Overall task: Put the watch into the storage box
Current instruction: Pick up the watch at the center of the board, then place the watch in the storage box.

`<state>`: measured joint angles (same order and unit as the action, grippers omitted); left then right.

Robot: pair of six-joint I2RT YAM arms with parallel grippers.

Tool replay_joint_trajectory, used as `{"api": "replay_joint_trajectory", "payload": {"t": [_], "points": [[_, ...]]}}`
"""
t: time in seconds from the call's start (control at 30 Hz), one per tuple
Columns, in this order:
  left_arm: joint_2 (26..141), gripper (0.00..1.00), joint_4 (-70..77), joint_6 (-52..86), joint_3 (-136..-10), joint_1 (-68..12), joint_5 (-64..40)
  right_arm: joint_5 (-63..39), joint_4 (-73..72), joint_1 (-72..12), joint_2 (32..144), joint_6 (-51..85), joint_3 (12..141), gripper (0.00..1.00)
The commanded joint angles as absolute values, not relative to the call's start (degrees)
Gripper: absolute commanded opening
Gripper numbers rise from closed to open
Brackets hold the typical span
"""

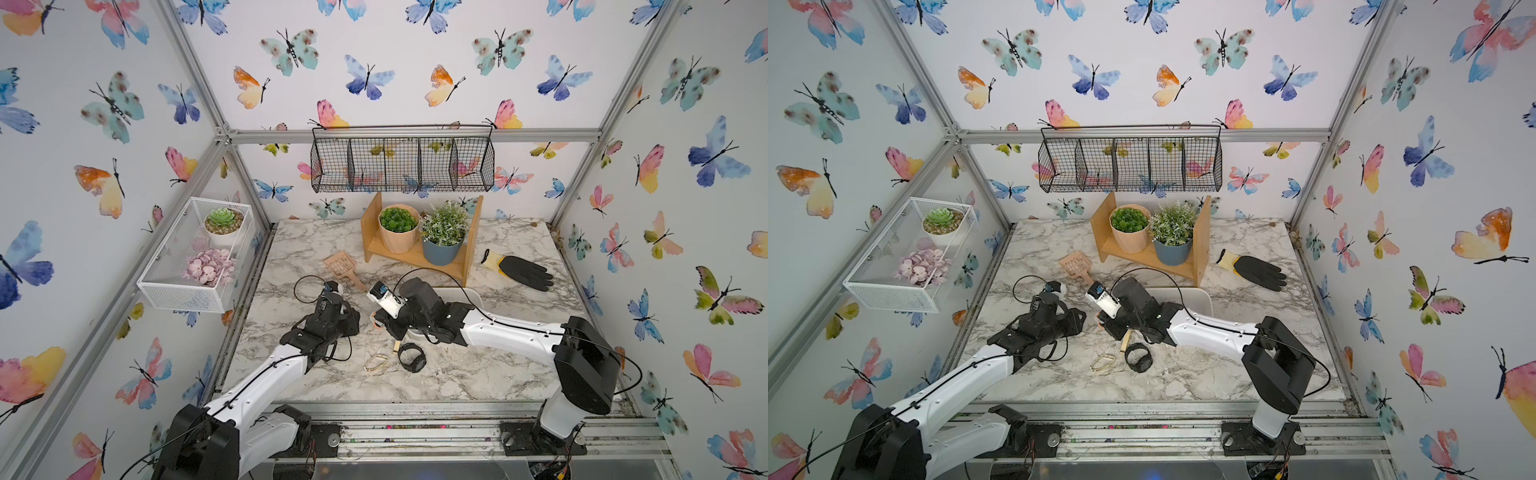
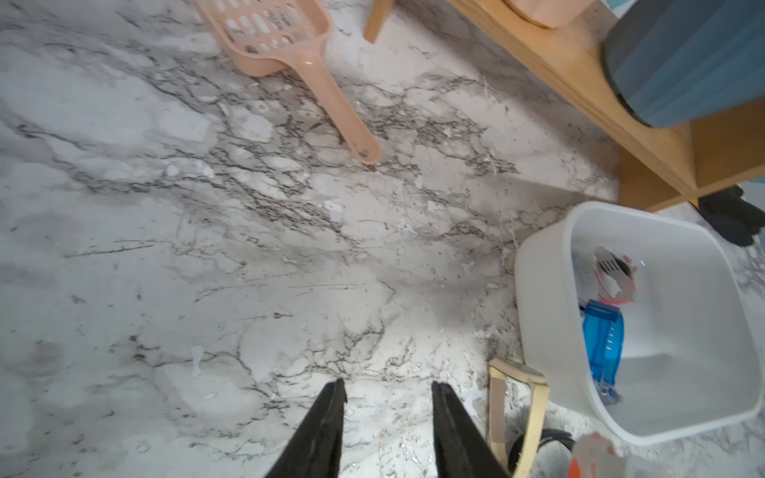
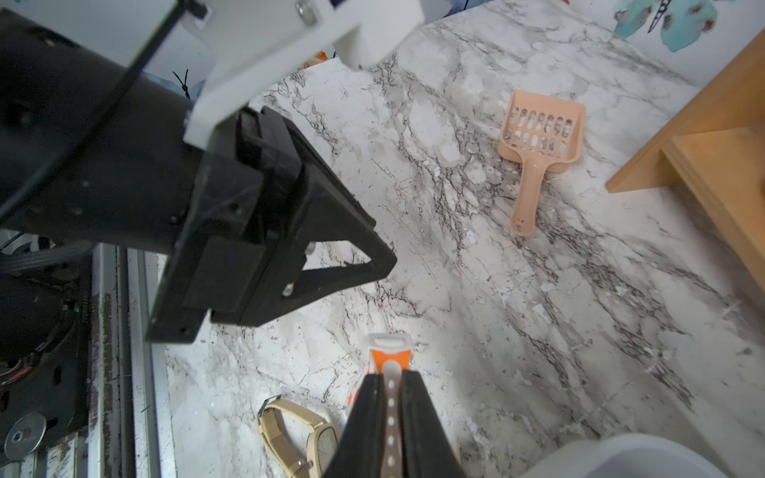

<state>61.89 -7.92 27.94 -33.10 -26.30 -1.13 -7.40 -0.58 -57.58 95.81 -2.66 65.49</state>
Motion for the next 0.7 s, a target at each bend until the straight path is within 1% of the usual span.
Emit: {"api": "replay_joint_trajectory", "payload": {"t": [0.0, 0.23, 0.4, 0.53, 0.67], "points": [[62.79, 0.4, -4.92, 24.34, -35.73, -28.85, -9.18, -3.94, 0.83, -55.83, 92.24, -2.46, 63.52, 0.15], [65.1, 0.4, 2.11, 22.49, -36.22, -31.76, -20.52, -3.79, 2.55, -47.73, 84.45, -1.56, 56.34, 0.15], [70.04, 0.41, 1.97, 20.52, -39.36, -37.61, -17.77, -4.8, 2.55, -41.6, 80.77, -0.27, 51.74, 0.15], [73.11, 0.41, 4.46, 21.34, -40.0, -38.98, -18.44, -6.26, 2.2, -37.28, 79.38, 1.72, 48.53, 0.15], [74.92, 0.41, 5.56, 21.57, -40.52, -39.96, -18.63, -6.59, 1.97, -35.24, 79.19, 3.0, 46.04, 0.15]]}}
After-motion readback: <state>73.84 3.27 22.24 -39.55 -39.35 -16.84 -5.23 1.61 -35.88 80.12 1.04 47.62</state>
